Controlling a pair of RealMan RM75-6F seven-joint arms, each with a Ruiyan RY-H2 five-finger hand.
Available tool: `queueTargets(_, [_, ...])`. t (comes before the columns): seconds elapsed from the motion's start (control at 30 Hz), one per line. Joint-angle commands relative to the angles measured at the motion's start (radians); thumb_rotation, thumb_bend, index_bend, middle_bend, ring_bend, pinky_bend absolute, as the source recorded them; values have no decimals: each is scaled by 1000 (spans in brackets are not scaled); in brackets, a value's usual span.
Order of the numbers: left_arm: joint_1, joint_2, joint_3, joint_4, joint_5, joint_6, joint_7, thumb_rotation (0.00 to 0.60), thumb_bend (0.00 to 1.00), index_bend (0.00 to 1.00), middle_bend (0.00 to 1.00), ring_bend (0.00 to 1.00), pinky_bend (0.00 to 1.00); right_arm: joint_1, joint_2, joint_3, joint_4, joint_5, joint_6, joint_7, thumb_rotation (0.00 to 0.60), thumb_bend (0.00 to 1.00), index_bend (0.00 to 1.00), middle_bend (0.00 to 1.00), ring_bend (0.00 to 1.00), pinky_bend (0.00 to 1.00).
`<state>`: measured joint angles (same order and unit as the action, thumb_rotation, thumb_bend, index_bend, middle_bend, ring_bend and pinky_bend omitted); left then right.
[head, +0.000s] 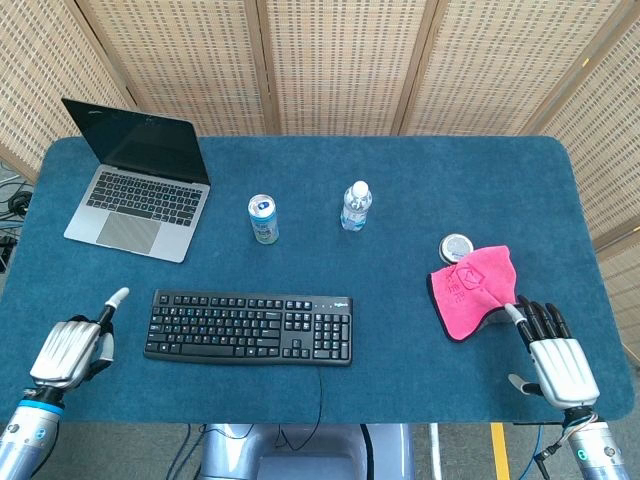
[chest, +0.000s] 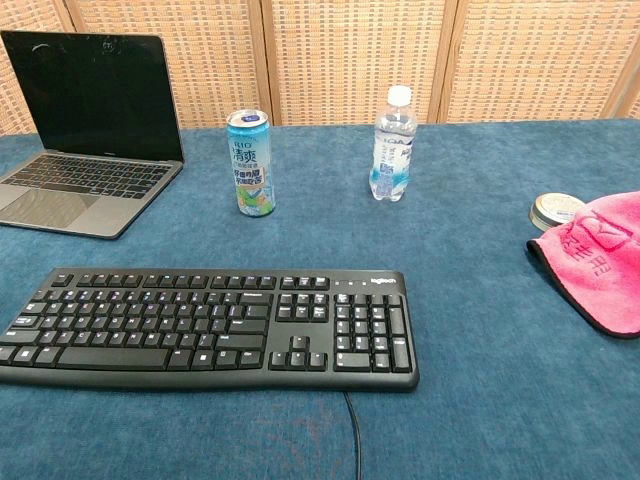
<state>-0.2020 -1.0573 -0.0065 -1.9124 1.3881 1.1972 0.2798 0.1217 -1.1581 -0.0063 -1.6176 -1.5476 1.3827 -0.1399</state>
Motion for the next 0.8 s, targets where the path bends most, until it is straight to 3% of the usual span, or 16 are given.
queueTargets(0.03, [-80, 111, 15, -118, -113, -149, 50, 600, 808, 0, 678, 635, 429, 0, 1, 1, 0, 1, 0, 3, 600, 23, 0, 0, 0, 0])
queueTargets(0.17, [-155, 171, 24, -171, -230, -289, 77, 600, 810, 0, 678, 635, 429, -1, 4, 1, -1, 0, 3, 9, 600, 22, 0, 0, 0, 0])
queueTargets(0.37, [-232, 160, 42, -167, -367, -379, 140, 600, 810, 0, 678, 635, 429, -3, 7, 2, 0, -1, 7, 16, 600, 24, 0, 0, 0, 0])
queueTargets(0.8, [-359, 61, 99, -113, -610, -391, 278, 600, 812, 0, 678, 635, 429, -3, 11, 4, -1, 0, 9, 28, 600, 24, 0, 0, 0, 0])
